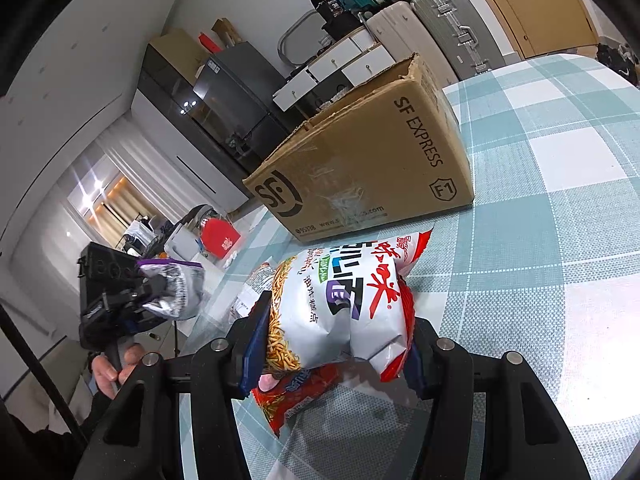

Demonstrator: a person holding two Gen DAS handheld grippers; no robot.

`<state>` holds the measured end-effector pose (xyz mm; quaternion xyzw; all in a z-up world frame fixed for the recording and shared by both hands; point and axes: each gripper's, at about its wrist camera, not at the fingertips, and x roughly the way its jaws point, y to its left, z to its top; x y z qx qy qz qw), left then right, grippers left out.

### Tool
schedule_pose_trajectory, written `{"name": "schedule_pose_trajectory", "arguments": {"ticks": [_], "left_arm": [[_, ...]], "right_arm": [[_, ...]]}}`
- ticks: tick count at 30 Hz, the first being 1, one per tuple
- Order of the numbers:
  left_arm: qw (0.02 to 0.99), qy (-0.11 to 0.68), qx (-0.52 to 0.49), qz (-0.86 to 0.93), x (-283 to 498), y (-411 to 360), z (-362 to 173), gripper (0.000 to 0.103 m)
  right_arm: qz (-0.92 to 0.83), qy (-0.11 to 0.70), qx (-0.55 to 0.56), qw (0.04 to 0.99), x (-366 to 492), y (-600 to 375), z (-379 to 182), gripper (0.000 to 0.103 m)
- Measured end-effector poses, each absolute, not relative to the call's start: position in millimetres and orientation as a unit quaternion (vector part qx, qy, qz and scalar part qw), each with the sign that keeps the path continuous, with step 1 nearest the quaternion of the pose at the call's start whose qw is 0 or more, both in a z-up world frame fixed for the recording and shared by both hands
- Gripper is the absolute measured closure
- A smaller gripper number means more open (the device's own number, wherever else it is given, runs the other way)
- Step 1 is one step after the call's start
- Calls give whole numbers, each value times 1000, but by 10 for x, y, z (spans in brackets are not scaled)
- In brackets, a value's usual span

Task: Organize snacks
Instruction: 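Grasp the purple candy bag with the left gripper while the right gripper holds the noodle bag, then carry the purple candy bag and noodle bag over the SF box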

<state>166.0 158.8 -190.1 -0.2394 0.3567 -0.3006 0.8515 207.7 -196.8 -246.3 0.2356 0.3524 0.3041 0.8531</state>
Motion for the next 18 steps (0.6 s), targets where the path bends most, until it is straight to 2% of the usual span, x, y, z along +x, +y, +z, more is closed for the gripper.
{"name": "schedule_pose_trajectory", "arguments": {"ticks": [8, 18], "left_arm": [[908, 296, -149, -258, 1384, 1221, -1261, 59], [940, 257, -68, -213, 1264, 737, -593, 58]], "right_arm": [[298, 326, 218, 870, 1910, -1958, -2288, 47], [299, 259, 172, 902, 1694, -2009, -1462, 47]]}}
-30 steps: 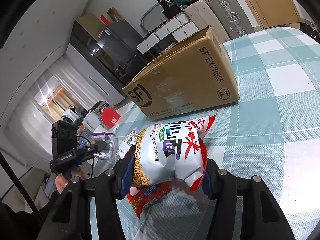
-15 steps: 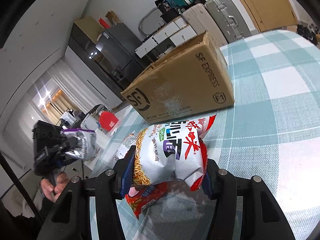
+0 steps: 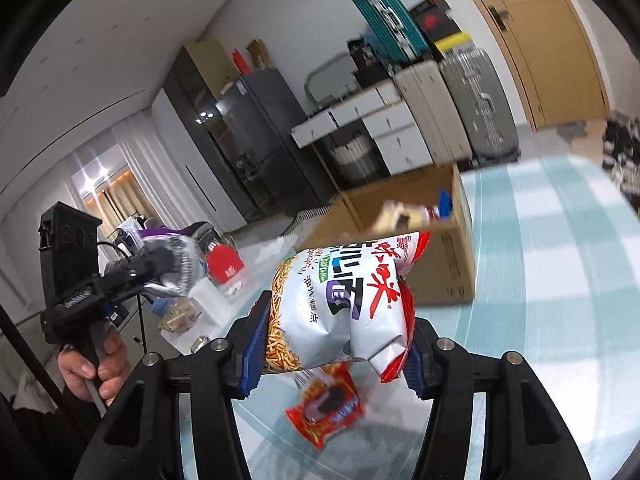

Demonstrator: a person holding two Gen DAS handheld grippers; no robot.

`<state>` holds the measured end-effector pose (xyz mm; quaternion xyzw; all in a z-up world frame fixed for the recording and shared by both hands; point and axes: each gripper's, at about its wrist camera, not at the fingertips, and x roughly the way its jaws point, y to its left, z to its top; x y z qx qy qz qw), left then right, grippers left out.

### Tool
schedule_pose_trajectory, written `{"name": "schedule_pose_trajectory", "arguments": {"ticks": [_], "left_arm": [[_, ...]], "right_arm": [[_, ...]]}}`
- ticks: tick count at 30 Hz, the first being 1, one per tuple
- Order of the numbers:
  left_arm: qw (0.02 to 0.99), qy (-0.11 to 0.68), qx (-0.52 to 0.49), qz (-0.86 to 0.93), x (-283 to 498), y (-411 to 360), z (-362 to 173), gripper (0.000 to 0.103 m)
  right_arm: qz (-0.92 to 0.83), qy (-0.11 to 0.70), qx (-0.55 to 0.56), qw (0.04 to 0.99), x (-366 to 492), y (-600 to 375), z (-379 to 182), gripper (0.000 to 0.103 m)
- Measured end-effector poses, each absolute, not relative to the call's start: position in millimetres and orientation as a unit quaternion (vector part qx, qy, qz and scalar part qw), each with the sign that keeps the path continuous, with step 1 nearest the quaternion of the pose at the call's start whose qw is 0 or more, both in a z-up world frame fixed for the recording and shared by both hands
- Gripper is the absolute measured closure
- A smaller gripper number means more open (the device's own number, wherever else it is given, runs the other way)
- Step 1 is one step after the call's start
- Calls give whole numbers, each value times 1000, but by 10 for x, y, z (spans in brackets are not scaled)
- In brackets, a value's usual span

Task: Organize snacks
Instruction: 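Carry the purple candy bag and noodle bag over the SF box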

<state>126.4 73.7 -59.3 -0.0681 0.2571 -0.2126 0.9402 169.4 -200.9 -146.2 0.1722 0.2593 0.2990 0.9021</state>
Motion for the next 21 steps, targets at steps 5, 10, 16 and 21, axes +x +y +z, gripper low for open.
{"name": "schedule_pose_trajectory", "arguments": {"ticks": [5, 10, 16, 21], "left_arm": [[949, 243, -29, -198, 1318, 524, -324, 58], [949, 241, -16, -200, 1435, 352, -81, 58], [941, 269, -23, -203, 1792, 222, 167, 58], [933, 299, -19, -197, 2283, 121, 299, 58]], "right_arm": [[307, 229, 177, 907, 1618, -2061, -1076, 47], [313, 208, 170, 911, 1631, -2089, -690, 47], [319, 189, 157, 916, 1772, -2115, -261, 47], [332, 190, 179, 906, 2093, -2197, -48, 47]]}}
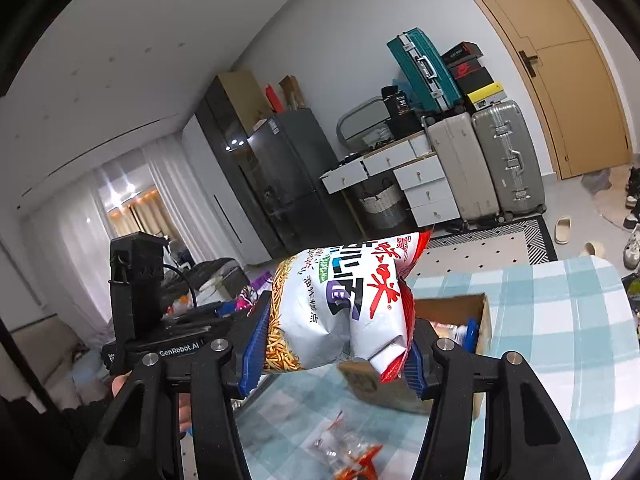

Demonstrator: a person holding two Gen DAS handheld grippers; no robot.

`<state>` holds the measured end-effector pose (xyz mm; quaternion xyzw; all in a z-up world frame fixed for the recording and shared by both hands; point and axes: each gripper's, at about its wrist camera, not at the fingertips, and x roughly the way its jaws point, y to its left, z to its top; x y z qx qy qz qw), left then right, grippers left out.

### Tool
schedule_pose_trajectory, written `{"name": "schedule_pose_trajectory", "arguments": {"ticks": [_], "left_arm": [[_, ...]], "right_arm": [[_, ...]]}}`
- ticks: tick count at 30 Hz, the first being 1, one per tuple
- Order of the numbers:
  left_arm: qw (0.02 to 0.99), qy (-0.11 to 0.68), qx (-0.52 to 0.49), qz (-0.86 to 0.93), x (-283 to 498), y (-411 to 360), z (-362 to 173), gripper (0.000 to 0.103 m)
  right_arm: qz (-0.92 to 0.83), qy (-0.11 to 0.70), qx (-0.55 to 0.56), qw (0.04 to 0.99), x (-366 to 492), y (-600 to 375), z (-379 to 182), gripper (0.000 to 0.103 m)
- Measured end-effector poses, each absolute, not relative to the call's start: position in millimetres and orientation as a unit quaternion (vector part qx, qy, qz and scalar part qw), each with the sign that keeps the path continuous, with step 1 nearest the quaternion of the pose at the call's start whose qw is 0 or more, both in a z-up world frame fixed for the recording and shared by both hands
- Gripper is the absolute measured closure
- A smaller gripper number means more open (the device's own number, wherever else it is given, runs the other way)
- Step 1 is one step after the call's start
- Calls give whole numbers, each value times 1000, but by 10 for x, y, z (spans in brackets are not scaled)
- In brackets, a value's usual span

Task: Organize snacks
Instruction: 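Carry the purple candy bag and noodle bag over the SF box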

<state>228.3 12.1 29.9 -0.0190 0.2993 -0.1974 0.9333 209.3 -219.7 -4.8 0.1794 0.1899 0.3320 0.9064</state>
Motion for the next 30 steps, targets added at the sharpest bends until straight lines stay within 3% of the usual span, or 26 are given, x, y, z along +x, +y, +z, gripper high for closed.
{"name": "schedule_pose_trajectory", "arguments": {"ticks": [6, 16, 30], "left_arm": [[922, 333, -30, -194, 2947, 0, 288, 58], [910, 376, -37, -169, 3844, -136, -162, 58], [902, 403, -30, -149, 4279, -141, -792, 58]], "right_arm": [[317, 206, 161, 912, 2501, -2148, 40, 47], [298, 231, 154, 913, 3230, -2062, -65, 47], [276, 304, 71, 909, 3919, -1764, -672, 47]]}}
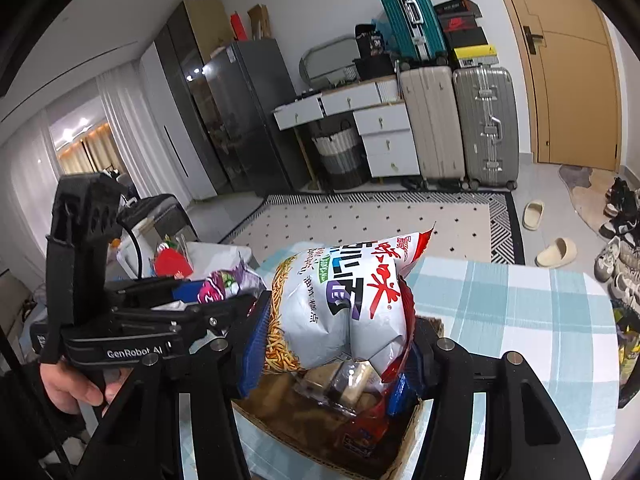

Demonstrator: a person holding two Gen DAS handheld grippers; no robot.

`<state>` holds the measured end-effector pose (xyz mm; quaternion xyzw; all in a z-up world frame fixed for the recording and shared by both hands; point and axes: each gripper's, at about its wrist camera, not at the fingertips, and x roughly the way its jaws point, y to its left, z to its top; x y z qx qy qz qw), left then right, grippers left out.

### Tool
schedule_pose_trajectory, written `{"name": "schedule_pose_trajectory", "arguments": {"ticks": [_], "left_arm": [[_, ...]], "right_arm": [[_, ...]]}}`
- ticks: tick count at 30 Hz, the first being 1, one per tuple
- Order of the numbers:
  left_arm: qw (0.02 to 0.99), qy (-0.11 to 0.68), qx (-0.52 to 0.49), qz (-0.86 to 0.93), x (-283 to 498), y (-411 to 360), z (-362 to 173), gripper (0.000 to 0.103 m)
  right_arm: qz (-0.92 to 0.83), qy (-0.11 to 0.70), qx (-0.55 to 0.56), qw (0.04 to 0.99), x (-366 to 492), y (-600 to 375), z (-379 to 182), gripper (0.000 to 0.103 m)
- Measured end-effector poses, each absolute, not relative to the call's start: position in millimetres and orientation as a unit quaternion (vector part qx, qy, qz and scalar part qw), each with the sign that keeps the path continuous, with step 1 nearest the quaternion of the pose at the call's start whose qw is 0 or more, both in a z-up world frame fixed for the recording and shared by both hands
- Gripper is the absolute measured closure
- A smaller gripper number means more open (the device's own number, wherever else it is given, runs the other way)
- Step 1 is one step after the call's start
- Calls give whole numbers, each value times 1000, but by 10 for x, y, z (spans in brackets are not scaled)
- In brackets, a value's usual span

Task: Organize snacks
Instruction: 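Carry the purple candy bag and noodle bag over the SF box, then open both grippers to drop the bags into the box, then move both tools back toward the two remaining packets on the table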

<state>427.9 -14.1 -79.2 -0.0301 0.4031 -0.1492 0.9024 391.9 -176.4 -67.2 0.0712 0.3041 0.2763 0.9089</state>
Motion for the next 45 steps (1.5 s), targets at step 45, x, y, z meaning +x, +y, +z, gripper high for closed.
{"name": "schedule_pose_trajectory", "arguments": {"ticks": [45], "left_arm": [[921, 369, -9, -125, 3420, -112, -675, 24]], "right_arm": [[276, 254, 74, 924, 2889, -1803, -367, 18]]}}
